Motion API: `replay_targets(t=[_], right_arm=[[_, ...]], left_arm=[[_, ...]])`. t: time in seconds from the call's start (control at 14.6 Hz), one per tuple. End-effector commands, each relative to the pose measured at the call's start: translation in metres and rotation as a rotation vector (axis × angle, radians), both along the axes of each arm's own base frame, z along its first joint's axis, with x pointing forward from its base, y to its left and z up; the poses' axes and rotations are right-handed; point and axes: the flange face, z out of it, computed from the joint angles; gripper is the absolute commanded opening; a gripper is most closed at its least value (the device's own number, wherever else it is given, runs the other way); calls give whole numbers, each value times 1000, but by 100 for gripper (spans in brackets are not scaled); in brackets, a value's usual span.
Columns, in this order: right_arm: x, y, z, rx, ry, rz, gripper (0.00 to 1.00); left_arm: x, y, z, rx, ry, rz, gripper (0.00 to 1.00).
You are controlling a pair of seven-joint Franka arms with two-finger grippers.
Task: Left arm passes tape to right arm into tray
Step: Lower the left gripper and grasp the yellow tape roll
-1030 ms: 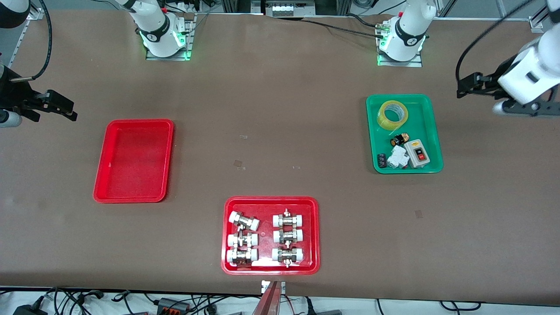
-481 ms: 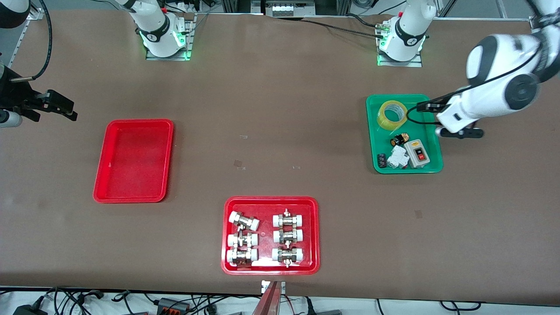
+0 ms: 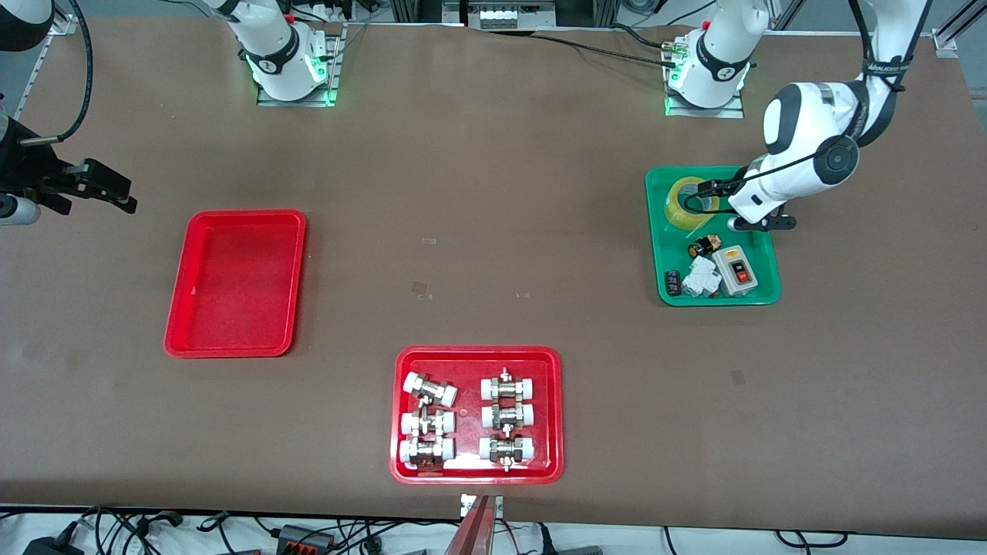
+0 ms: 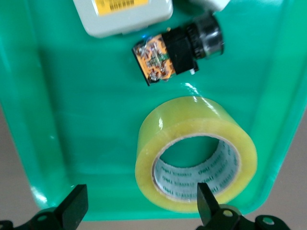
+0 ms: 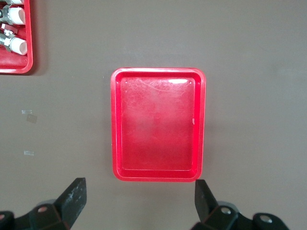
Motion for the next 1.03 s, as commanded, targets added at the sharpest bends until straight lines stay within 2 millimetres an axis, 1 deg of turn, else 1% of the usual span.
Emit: replay_targets(t=[0.0, 0.07, 0.21, 0.27, 0.55, 0.69, 0.76, 0.82, 0.96], right_arm=[[-4, -1, 2, -10, -2, 2, 100], [-4, -1, 2, -10, -2, 2, 100], [-4, -1, 1, -10, 0, 2, 100], [-4, -1, 1, -10, 1, 2, 100], [-4, -1, 1, -10, 1, 2, 100], [-4, -1, 1, -10, 3, 2, 100], [-4, -1, 1, -10, 3, 2, 100], [-4, -1, 1, -10, 1, 2, 100], [-3, -1, 5, -10, -8, 2, 100]], left_arm=[[-11, -1, -21, -5, -9, 27, 100], [-12, -1, -22, -5, -6, 26, 92], [-10, -2, -20, -7, -5, 21, 54], [-10, -2, -20, -7, -5, 19, 40], [-7, -1, -18, -15, -13, 2, 1], [-5, -1, -14, -16, -22, 0, 1], [-1, -2, -4, -17, -35, -3, 1], [6, -5, 11, -23, -36, -6, 1], [28, -14, 48, -41, 0, -34, 1]])
